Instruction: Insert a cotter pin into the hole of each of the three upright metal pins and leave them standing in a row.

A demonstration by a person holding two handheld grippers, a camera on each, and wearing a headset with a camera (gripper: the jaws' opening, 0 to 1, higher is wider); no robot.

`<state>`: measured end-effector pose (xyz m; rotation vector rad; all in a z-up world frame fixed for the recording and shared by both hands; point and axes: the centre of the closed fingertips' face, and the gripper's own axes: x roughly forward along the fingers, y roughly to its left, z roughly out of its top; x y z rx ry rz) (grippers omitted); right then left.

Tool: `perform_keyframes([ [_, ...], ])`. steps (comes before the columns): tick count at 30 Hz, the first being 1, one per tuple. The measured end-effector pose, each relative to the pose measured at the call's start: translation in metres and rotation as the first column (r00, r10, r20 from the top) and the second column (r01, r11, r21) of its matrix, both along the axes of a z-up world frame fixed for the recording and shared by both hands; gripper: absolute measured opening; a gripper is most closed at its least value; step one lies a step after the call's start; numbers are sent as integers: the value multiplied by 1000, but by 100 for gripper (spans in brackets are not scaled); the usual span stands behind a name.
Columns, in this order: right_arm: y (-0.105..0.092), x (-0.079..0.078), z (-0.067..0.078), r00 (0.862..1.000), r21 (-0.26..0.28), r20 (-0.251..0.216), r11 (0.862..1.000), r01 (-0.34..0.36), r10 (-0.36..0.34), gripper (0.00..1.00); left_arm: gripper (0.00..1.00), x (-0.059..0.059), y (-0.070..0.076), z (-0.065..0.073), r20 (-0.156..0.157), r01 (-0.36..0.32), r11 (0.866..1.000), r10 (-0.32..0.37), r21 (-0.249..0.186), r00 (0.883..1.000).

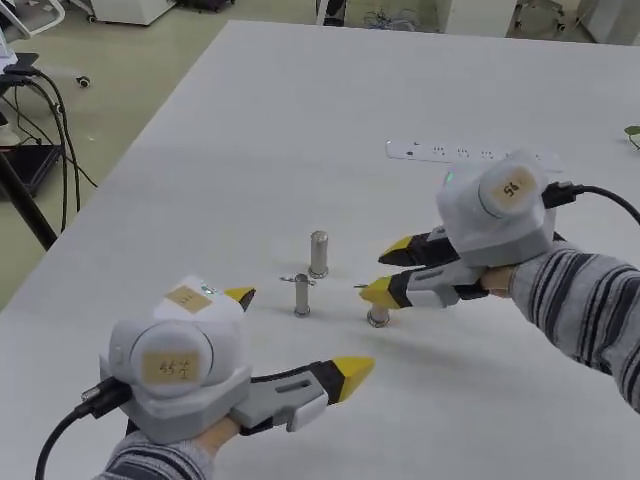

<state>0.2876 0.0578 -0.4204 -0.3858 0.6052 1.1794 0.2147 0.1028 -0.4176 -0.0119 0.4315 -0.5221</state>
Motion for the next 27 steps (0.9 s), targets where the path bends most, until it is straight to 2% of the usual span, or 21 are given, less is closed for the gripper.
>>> perform_keyframes([
  [3, 9, 9, 6, 999, 49, -2, 998, 38, -38, 29, 87, 0, 1, 0, 5, -2, 1000, 2, 4, 1000],
  [7, 20, 14, 7, 998, 76, -8, 995, 62, -61, 30, 88, 0, 1, 0, 7, -4, 1000, 4, 10, 1000],
  [10, 31, 16, 2, 997, 94, -42, 993, 76, -72, 29, 88, 0, 2, -1, -3, -9, 1000, 9, 6, 1000],
  [12, 37, 21, -2, 995, 98, -58, 992, 82, -77, 29, 89, 0, 2, -2, -5, -5, 1000, 5, 11, 1000],
  [17, 52, 30, -7, 994, 95, -62, 991, 93, -88, 28, 91, 0, 1, 0, 13, 3, 1000, -3, 30, 1000],
  [18, 54, 39, -11, 994, 93, -68, 991, 93, -87, 28, 92, 0, 1, 0, 12, -3, 1000, 2, 30, 1000],
  [19, 56, 41, -12, 994, 91, -72, 991, 94, -88, 27, 93, 0, 1, 0, 13, -2, 999, 2, 32, 1000],
  [22, 62, 43, -17, 993, 86, -74, 992, 96, -90, 26, 94, 0, 2, 1, 19, -3, 999, 2, 41, 1000],
  [27, 69, 44, -26, 991, 69, -85, 992, 108, -102, 23, 96, 1, 0, 1, 14, -4, 1000, 3, 31, 1000],
])
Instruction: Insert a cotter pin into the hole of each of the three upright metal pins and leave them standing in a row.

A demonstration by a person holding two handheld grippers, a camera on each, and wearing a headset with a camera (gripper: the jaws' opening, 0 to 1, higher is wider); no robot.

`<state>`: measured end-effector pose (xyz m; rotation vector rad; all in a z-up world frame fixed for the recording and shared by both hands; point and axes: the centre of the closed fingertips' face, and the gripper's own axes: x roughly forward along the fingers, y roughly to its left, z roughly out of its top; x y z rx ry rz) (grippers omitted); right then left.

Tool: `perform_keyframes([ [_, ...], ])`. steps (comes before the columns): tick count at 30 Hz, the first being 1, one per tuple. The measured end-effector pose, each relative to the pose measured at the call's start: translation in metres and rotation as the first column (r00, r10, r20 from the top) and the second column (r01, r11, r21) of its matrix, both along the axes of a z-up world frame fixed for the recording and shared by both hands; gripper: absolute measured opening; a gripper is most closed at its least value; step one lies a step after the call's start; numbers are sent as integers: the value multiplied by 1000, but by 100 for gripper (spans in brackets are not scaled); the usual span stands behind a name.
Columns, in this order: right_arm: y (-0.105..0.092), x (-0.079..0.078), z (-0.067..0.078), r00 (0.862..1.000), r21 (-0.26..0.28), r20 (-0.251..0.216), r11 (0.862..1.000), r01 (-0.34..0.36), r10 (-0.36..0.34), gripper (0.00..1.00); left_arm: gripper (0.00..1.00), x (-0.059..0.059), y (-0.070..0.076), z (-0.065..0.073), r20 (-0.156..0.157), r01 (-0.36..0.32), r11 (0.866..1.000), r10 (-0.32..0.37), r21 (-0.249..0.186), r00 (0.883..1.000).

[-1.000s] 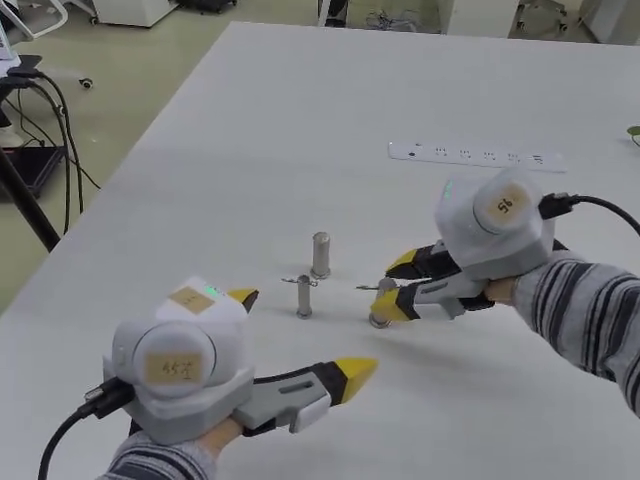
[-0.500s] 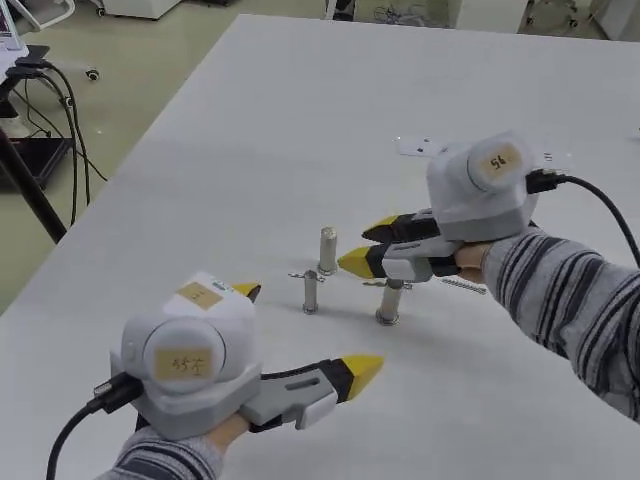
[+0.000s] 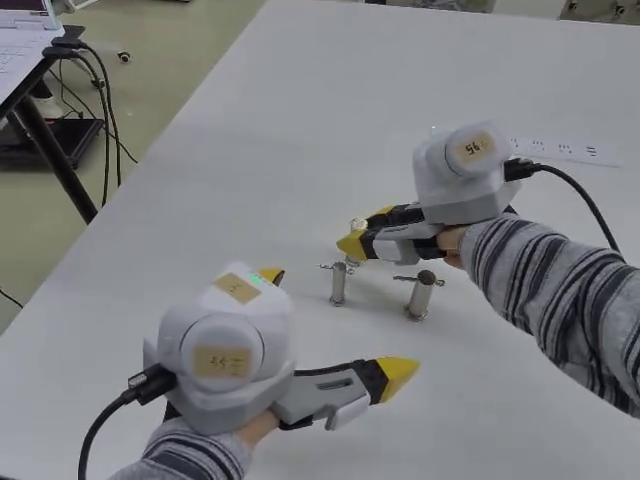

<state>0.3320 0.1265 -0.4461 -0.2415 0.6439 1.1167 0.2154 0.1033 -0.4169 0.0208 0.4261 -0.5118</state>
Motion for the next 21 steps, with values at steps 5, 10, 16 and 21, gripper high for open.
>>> perform_keyframes([
  [5, 2, 2, -4, 1000, -8, 4, 1000, 9, -9, 19, 99, 1, 0, 2, 6, -3, 1000, 3, -8, 1000],
  [10, 2, 3, -6, 1000, -10, 3, 1000, 17, -17, 16, 99, 0, -1, 1, 2, 4, 1000, -4, -10, 1000],
  [16, 0, 7, -7, 1000, -20, 22, 1000, 18, -17, 11, 99, 1, -3, 1, -3, 6, 1000, -6, -16, 1000],
  [21, -2, 7, -5, 999, -40, 53, 999, -2, 4, 9, 99, 0, -2, -1, -11, 0, 1000, 0, -20, 1000],
])
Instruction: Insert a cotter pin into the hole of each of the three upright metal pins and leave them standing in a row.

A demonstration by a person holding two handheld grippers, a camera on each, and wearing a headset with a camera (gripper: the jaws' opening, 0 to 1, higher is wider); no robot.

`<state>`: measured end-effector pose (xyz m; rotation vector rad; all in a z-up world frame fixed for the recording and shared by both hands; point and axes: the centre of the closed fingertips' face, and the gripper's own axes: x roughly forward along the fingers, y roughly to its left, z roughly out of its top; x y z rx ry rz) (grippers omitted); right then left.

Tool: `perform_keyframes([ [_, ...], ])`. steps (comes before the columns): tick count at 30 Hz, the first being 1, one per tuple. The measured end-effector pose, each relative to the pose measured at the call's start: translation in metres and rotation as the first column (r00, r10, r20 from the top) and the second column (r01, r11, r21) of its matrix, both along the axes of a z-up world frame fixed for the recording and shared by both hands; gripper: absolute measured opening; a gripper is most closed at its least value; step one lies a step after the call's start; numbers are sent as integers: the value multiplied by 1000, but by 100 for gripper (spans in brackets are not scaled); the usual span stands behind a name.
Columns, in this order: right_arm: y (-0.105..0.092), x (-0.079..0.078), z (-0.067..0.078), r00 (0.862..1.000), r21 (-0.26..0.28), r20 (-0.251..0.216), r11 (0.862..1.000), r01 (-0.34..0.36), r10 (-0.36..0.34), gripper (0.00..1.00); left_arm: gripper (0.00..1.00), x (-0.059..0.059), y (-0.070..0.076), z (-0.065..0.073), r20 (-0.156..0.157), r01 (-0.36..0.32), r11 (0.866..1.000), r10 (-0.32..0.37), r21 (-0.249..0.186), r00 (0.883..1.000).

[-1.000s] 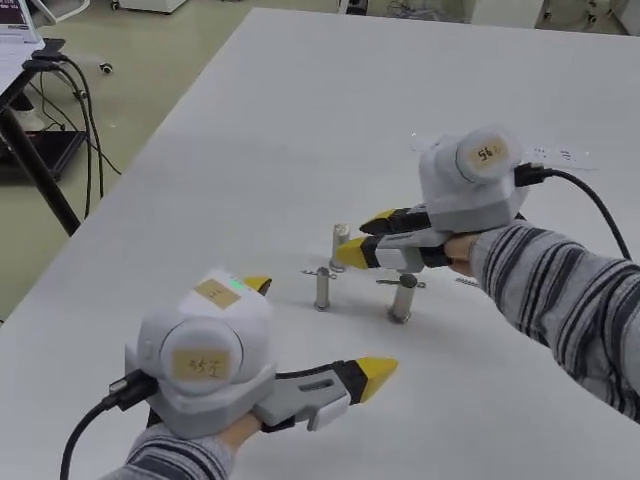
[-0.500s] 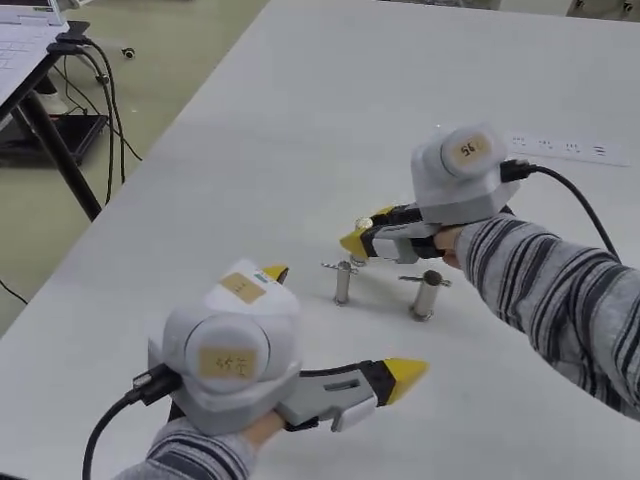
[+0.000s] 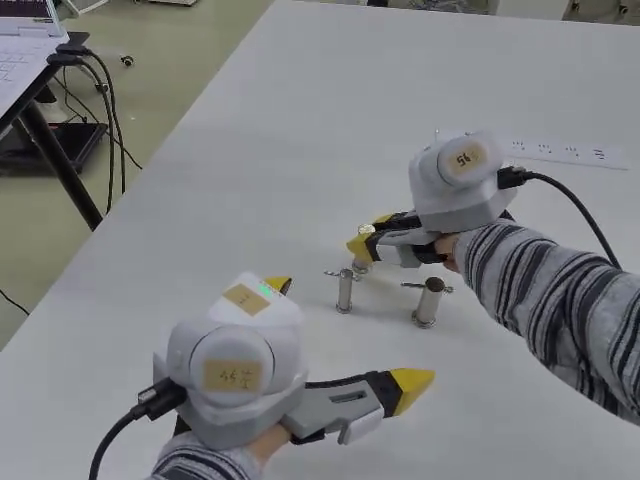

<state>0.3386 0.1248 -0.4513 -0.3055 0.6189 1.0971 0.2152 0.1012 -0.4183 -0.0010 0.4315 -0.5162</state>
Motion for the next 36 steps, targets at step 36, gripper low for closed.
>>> perform_keyframes([
  [36, -118, -16, 5, 980, -59, -8, 979, 196, -197, 9, 99, -4, -1, -4, -3, 7, 1000, -7, 22, 1000],
])
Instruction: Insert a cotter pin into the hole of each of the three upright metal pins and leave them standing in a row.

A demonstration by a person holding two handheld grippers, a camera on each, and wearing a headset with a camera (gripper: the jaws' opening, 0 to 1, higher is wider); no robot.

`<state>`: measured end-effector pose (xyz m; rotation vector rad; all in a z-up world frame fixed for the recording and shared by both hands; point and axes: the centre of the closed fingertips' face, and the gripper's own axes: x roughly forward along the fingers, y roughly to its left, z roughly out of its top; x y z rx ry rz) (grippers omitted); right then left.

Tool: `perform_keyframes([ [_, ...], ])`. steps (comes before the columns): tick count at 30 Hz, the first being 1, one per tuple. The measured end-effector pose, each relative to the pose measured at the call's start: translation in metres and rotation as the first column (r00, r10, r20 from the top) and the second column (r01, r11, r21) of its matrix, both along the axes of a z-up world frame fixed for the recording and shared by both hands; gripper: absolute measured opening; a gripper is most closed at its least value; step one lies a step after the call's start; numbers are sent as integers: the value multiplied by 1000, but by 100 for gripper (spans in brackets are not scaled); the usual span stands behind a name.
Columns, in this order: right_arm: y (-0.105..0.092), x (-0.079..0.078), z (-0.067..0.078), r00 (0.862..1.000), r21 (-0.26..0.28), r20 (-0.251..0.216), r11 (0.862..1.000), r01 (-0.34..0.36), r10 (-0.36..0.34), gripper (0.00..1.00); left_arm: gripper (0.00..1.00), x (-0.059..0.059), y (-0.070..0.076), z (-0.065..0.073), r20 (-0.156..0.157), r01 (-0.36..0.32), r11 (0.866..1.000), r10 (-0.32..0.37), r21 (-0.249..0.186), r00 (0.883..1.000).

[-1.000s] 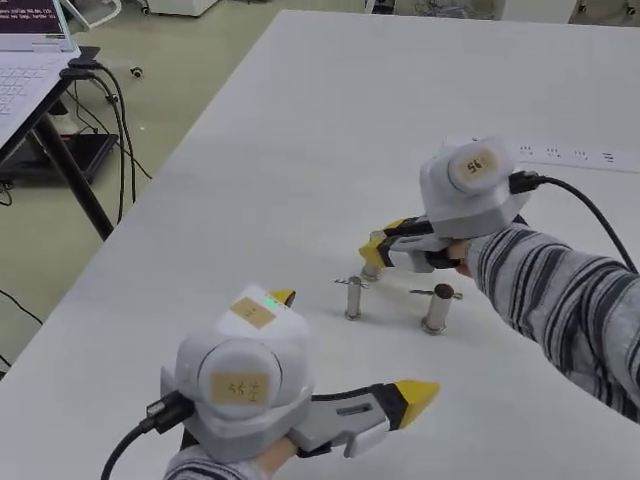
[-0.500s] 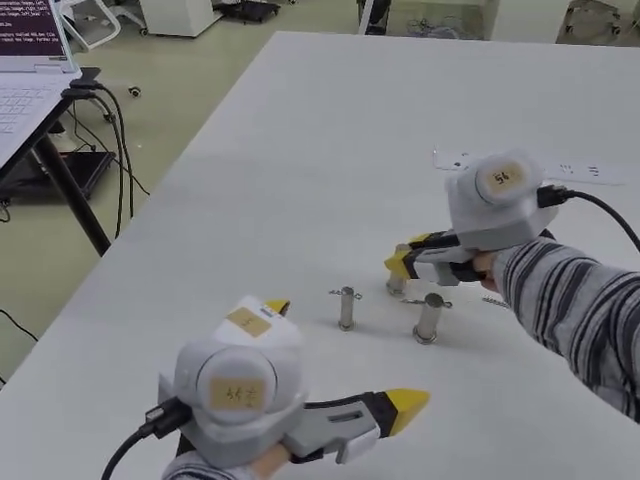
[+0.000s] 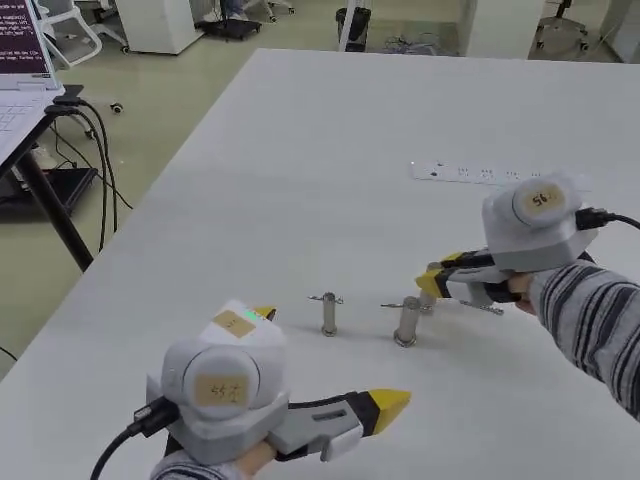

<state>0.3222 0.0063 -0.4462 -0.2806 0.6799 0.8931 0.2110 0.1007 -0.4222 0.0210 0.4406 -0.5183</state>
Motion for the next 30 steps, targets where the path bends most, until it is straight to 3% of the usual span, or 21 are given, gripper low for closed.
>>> perform_keyframes([
  [15, -47, -29, -2, 997, -1, -17, 997, 77, -77, 9, 99, -2, -7, 0, 3, 28, 1000, -28, 13, 1000],
  [23, -55, -47, -4, 996, -6, -17, 996, 86, -86, 9, 99, -2, -9, 3, 12, 33, 999, -33, 10, 999],
  [30, -49, -62, -4, 997, 14, -16, 997, 80, -80, 9, 98, -2, -9, 2, 10, 36, 999, -36, 13, 999],
])
